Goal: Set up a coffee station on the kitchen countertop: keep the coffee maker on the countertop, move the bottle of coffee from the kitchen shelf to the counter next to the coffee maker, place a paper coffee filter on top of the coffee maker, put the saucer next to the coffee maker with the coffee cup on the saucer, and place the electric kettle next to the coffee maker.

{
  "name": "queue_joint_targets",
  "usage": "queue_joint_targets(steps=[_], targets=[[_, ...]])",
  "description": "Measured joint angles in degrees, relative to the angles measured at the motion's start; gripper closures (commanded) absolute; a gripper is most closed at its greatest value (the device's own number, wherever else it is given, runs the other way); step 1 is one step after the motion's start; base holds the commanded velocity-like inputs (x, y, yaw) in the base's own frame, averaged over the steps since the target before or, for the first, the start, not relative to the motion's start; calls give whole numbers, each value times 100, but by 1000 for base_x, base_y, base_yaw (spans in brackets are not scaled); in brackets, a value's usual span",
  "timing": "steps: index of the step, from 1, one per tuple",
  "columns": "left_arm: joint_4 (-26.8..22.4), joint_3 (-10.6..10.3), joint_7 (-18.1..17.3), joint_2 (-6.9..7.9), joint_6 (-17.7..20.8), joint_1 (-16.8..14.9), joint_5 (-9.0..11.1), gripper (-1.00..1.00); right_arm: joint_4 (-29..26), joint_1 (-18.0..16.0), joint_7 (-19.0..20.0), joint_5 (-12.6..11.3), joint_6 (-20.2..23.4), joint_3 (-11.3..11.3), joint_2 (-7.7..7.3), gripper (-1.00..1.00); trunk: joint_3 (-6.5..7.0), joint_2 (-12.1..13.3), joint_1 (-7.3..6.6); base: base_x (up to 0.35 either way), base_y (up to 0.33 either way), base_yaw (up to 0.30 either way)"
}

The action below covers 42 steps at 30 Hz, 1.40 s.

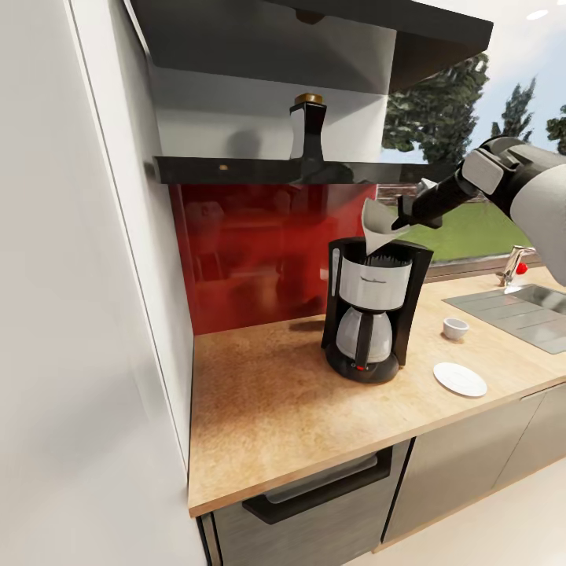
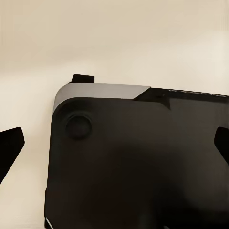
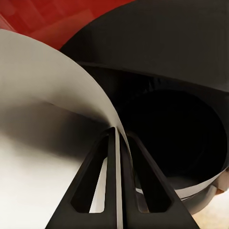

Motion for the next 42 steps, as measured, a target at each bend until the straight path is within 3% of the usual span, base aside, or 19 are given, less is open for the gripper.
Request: queue_joint_targets(steps=[5,8,13,42], targets=[[1,-1,0,0,0,0,0,-100,-1,2,-3,33,-1,80,-4,100,0,0,0,0,0,0],[0,-1,0,0,0,0,0,-100,0,-2,-1,85,-2,389,-5,100,0,0,0,0,0,0],[3,1,0,0,0,0,0,-100,0,-2,-3,101,-1,603,-5,100,0,0,0,0,0,0],[0,-1,3,0,0,0,0,-100,0,-4,-3,105,-1,644,-6,100,0,0,0,0,0,0]])
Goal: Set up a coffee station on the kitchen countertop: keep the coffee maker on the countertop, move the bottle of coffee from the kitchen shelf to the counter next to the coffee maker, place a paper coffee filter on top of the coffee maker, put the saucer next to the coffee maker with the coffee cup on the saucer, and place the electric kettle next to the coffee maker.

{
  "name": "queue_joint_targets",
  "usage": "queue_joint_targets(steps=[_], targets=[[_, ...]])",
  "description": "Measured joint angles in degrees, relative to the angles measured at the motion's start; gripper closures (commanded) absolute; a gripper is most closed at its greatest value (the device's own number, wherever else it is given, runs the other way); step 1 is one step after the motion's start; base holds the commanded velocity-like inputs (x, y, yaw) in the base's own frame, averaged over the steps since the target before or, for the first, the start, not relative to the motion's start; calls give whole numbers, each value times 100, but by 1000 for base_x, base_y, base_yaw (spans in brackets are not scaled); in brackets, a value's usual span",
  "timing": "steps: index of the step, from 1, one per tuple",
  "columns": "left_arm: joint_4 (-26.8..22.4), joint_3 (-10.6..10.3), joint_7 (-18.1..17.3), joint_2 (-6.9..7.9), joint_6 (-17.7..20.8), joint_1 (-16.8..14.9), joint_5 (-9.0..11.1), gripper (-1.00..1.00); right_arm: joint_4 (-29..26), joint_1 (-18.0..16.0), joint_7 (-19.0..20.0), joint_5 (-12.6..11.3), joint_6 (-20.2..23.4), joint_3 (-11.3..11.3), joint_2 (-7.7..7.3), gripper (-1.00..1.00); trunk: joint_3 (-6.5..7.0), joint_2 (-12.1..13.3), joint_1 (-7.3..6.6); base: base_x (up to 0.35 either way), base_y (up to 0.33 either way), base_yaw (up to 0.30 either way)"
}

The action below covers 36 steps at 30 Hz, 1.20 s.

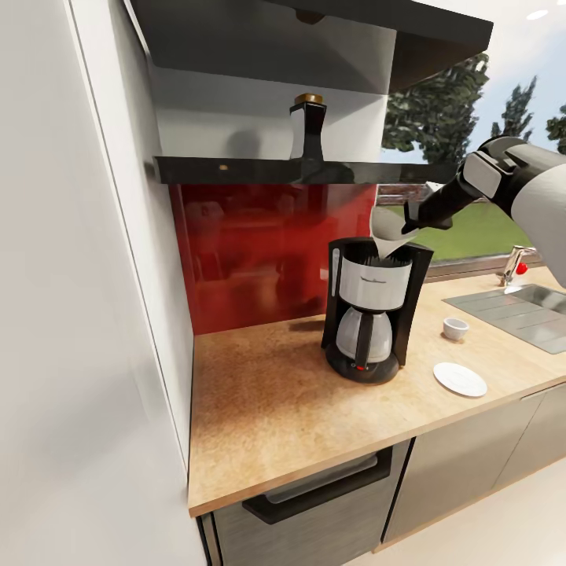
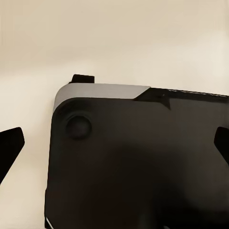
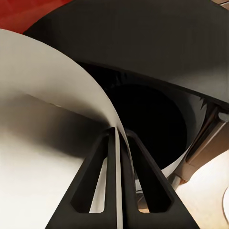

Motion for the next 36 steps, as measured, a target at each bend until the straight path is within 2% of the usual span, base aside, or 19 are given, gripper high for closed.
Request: queue_joint_targets(steps=[4,7,15,19,25,28,34,36], targets=[[1,0,0,0,0,0,0,-100,0,1,0,-1,0,0,0,100,0,0,0,0,0,0],[0,0,-2,0,0,0,0,-100,0,2,0,1,0,2,0,100,-53,-119,65,0,0,0],[1,0,-2,0,0,0,0,-100,0,0,0,-2,0,0,0,100,-54,-120,66,0,0,0],[0,0,-3,0,0,0,0,-100,0,4,0,1,0,2,0,100,-125,-279,153,0,0,0],[0,0,-3,0,0,0,0,-100,0,-1,0,-1,0,1,0,100,-126,-281,154,0,0,0],[0,0,-3,0,0,0,0,-100,0,1,0,1,0,2,0,100,-179,-400,219,0,0,0],[0,0,-3,0,0,0,0,-100,0,2,1,0,0,1,1,100,-180,-401,220,0,0,0],[0,0,-3,0,0,0,0,-100,0,0,1,1,0,2,0,100,-215,-480,263,0,0,0]])
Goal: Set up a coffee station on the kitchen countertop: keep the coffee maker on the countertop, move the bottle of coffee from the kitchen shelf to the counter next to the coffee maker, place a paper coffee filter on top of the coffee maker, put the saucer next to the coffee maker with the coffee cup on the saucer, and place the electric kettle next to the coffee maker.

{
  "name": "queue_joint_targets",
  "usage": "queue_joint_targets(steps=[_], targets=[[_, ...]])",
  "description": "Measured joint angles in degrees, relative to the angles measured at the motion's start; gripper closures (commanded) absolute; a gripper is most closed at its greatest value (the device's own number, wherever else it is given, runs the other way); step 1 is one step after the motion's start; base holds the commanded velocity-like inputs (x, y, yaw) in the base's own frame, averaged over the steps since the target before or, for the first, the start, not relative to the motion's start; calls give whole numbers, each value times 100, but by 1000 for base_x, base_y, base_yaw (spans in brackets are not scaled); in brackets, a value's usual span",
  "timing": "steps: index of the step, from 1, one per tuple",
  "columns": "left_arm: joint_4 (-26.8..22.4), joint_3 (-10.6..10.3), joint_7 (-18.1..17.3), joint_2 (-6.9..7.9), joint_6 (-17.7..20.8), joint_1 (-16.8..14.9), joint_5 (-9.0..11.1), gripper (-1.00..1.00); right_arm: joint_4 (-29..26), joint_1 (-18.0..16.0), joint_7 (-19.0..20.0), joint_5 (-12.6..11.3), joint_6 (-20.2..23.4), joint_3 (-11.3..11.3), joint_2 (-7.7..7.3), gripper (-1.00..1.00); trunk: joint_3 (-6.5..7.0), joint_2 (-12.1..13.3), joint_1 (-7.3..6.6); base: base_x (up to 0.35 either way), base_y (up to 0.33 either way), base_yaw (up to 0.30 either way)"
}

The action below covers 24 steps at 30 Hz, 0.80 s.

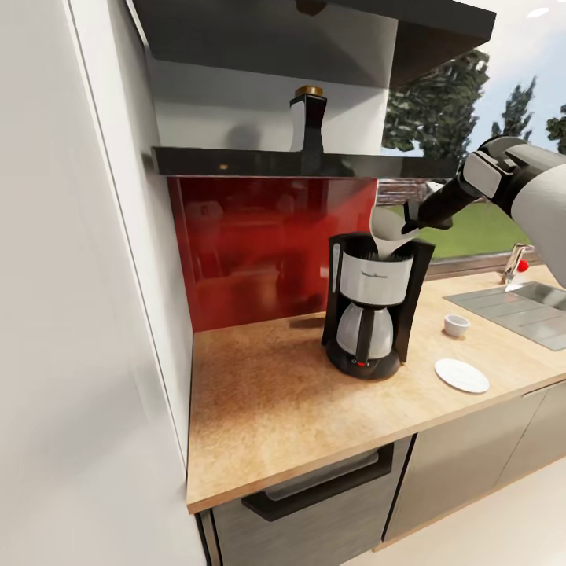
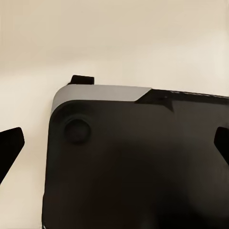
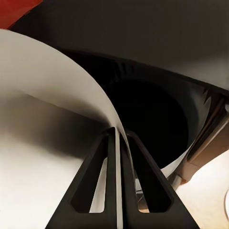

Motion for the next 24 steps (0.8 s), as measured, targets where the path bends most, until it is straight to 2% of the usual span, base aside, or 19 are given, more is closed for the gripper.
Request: queue_joint_targets(steps=[2,9,14,21,24], targets=[[1,0,0,0,0,0,0,-100,0,0,0,0,0,0,4,100,-36,-80,44,0,0,0],[0,0,0,0,0,0,-1,-100,0,3,2,-1,0,-1,8,100,-36,-82,45,0,0,0],[0,0,0,0,0,0,0,-100,0,2,-1,0,0,0,8,100,-126,-281,154,0,0,0],[1,0,0,0,0,0,0,-100,0,-1,0,-1,0,-1,9,100,-126,-283,155,0,0,0],[0,0,0,0,0,0,-1,-100,-1,-1,-1,-7,1,-6,9,100,-180,-401,220,0,0,0]])
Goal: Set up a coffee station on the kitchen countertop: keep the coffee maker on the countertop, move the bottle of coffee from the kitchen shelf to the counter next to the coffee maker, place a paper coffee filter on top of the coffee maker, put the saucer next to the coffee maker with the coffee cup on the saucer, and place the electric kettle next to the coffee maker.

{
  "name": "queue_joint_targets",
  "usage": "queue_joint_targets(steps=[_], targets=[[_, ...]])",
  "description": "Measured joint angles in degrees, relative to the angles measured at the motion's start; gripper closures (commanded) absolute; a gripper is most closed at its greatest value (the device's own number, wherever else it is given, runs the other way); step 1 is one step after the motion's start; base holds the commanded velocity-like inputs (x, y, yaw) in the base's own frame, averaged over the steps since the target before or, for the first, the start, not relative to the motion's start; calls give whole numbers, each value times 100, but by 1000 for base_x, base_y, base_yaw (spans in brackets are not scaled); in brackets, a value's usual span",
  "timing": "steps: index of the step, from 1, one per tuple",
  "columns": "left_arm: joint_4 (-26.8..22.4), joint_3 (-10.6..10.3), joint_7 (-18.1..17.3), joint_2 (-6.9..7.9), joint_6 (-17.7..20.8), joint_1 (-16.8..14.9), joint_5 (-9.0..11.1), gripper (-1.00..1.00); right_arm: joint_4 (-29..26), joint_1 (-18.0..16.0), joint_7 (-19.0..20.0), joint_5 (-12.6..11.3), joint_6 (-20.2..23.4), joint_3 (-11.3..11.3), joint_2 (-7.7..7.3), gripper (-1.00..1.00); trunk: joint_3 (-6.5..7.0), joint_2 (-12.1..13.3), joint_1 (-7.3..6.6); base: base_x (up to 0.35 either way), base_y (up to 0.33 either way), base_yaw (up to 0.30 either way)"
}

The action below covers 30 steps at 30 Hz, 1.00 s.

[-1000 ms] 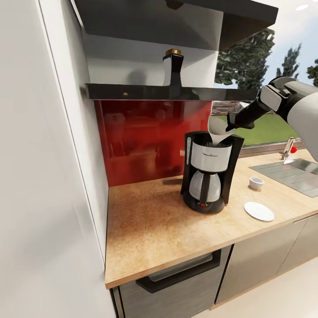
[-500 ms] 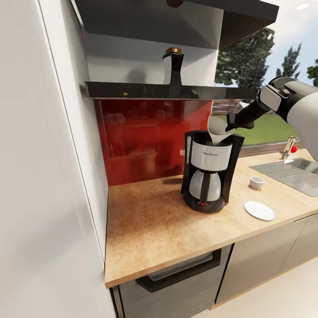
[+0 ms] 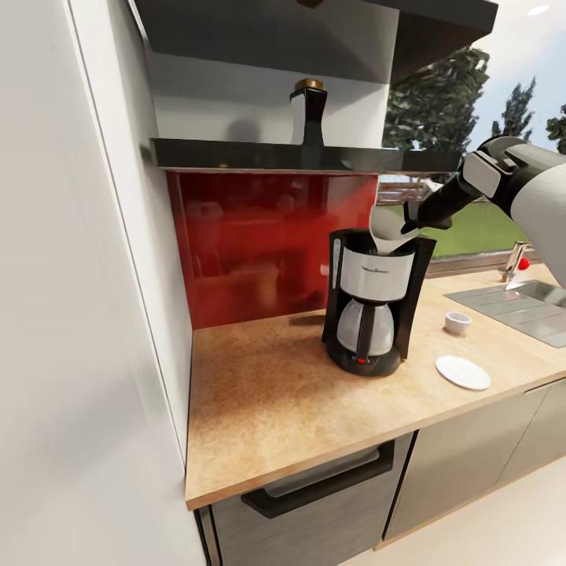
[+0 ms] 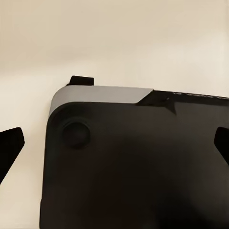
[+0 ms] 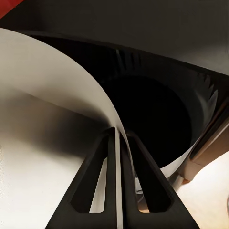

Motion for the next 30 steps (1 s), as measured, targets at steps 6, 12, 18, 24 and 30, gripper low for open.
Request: queue_joint_targets(steps=[6,12,18,24,30], targets=[[0,0,1,0,0,0,0,-100,-1,0,1,-6,1,-6,0,100,-18,-42,23,0,0,0],[2,0,0,0,0,0,1,-100,-1,0,1,-6,1,-7,0,100,-18,-42,23,0,0,0],[2,0,0,0,0,0,1,-100,-1,-1,1,-6,1,-7,0,100,-19,-42,23,0,0,0],[1,0,1,0,0,0,1,-100,-1,-1,1,-6,1,-8,0,100,-18,-42,23,0,0,0],[0,0,3,0,0,0,1,-100,1,3,-10,-11,3,6,0,-100,-19,-42,23,0,0,0]])
